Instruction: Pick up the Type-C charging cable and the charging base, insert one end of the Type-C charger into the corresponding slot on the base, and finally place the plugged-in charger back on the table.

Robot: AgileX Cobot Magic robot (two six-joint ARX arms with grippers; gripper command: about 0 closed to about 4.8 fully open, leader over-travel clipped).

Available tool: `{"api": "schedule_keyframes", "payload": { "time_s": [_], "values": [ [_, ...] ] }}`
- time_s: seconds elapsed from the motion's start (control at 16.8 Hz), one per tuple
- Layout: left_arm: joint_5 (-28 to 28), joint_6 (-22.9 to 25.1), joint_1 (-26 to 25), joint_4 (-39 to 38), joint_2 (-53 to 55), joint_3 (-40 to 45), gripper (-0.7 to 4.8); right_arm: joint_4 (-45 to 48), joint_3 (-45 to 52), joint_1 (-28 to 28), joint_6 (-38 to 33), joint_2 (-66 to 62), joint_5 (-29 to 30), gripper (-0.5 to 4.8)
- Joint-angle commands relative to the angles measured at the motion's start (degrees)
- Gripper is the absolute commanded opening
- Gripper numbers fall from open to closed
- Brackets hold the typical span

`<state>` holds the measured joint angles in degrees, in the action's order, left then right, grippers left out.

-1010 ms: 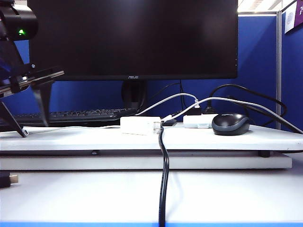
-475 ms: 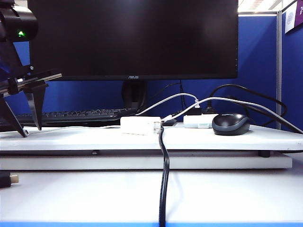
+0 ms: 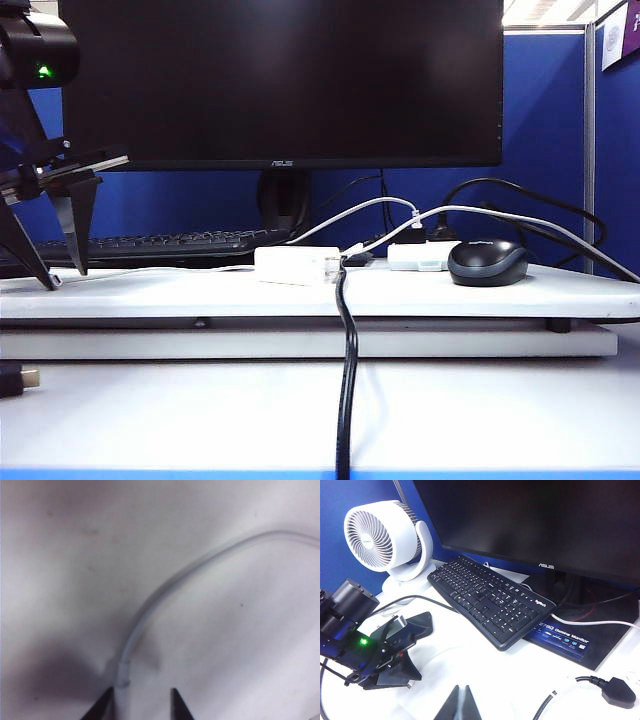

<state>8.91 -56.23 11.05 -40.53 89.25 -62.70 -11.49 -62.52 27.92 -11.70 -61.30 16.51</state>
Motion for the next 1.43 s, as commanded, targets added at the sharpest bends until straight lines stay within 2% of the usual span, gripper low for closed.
{"api": "schedule_keyframes", "payload": {
  "time_s": [0.06,0.12,0.18,0.36,0.59,0.71,0.83,0.89,1.01,1.07,1.19,1.43],
  "values": [
    [-1.01,0.0,-0.04,-0.94,0.37,0.26,0.55,0.57,-0.33,0.07,0.2,0.17,0.17,-0.05],
    [-1.01,0.07,-0.04,-1.03,0.37,0.26,0.41,0.57,-0.33,0.07,0.2,0.17,0.17,-0.05],
    [-0.96,0.11,-0.04,-0.98,0.37,0.26,0.02,0.55,-0.33,0.07,0.17,0.17,0.17,-0.05],
    [0.96,0.31,-0.04,-0.33,0.35,0.24,-0.05,0.52,-0.33,0.07,0.2,0.17,0.17,-0.05],
    [11.26,1.55,0.0,8.26,-1.73,0.24,-0.05,-0.79,-0.33,0.07,2.71,0.17,0.17,-0.05],
    [17.99,1.36,-0.02,17.92,-4.09,0.24,-0.05,-1.6,-0.33,0.07,2.8,0.17,0.13,-0.05],
    [29.11,0.63,-0.04,31.45,-4.92,0.24,-0.05,-1.55,-0.33,0.07,4.68,0.17,0.2,-0.05],
    [35.21,-1.53,-0.04,39.15,-4.92,0.24,-0.05,-1.62,-0.33,0.07,6.08,0.15,0.42,-0.05],
    [42.27,-5.9,0.09,53.72,-4.92,0.24,-0.05,-1.55,-0.33,0.09,8.61,0.0,1.79,-0.05],
    [44.37,-8.57,0.09,61.24,-4.92,0.24,-0.05,-1.62,-0.33,0.09,8.94,-0.24,1.9,-0.05],
    [45.4,-10.12,0.07,68.15,-4.92,0.24,-0.05,-1.55,-0.35,0.11,8.98,-1.03,2.8,-0.05],
    [46.31,-11.72,0.09,70.64,-4.92,0.24,-0.05,-1.81,-0.39,0.13,8.94,-2.6,4.07,-0.05]
  ]
}}
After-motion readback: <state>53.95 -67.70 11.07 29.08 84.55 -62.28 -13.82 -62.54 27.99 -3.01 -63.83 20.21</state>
